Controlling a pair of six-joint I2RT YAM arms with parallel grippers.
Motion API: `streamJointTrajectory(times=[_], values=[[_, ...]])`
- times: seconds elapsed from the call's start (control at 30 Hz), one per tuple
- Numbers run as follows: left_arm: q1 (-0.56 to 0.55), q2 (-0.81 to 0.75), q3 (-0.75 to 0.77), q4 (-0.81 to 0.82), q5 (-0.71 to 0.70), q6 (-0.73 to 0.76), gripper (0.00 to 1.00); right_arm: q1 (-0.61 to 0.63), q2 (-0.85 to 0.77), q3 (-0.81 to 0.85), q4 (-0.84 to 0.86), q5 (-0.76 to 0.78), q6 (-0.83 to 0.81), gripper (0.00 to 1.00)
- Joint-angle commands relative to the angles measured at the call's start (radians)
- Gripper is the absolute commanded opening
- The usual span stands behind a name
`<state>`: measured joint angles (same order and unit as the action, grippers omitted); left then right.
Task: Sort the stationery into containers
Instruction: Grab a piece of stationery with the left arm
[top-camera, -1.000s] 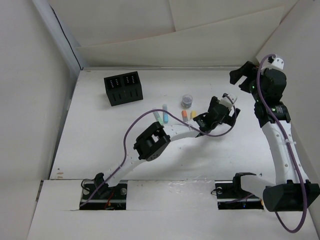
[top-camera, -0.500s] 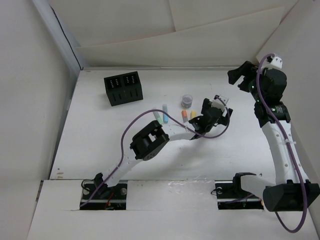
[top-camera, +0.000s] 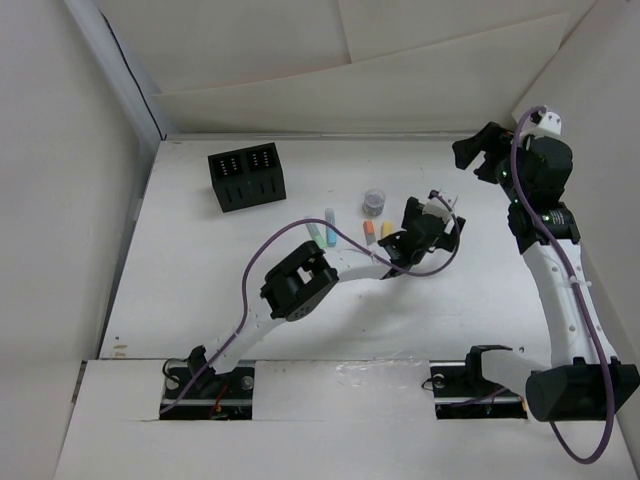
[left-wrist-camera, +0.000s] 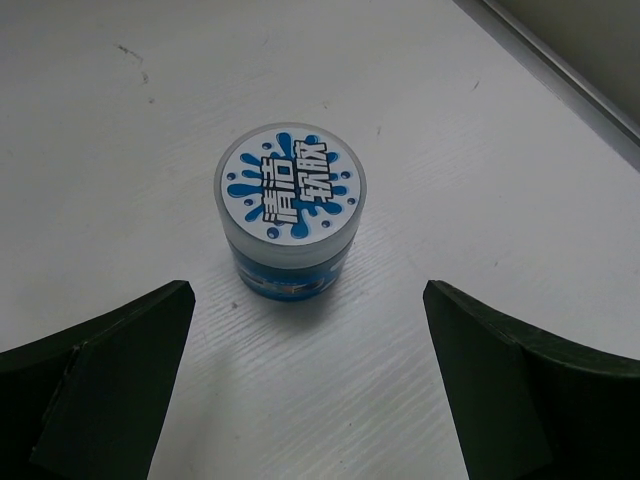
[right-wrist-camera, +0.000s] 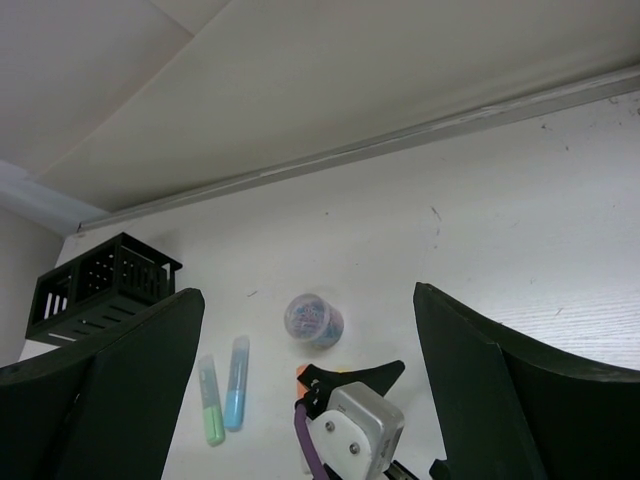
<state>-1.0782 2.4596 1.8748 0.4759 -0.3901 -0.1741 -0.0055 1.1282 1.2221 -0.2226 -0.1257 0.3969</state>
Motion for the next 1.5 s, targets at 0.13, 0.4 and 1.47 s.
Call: streamJointTrajectory(times=[0.13, 0.4, 1.47], values=[[0.000, -0.010, 0.173, -0.132, 0.005, -0.022, 1.00, -0.005, 0.002, 0.050, 0.057, -0.017, -0.009, 0.92], [0.021, 0.160, 0.423, -0.269, 0.053, -0.005, 1.00, 0.004, -0.007, 0.050, 0.057, -0.026, -0.009, 0.93], [0.031, 0.065, 0.190, -0.125, -0.072, -0.068, 1.00, 0.032, 0.012, 0.059, 0.066, -0.017, -0.027, 0.94]])
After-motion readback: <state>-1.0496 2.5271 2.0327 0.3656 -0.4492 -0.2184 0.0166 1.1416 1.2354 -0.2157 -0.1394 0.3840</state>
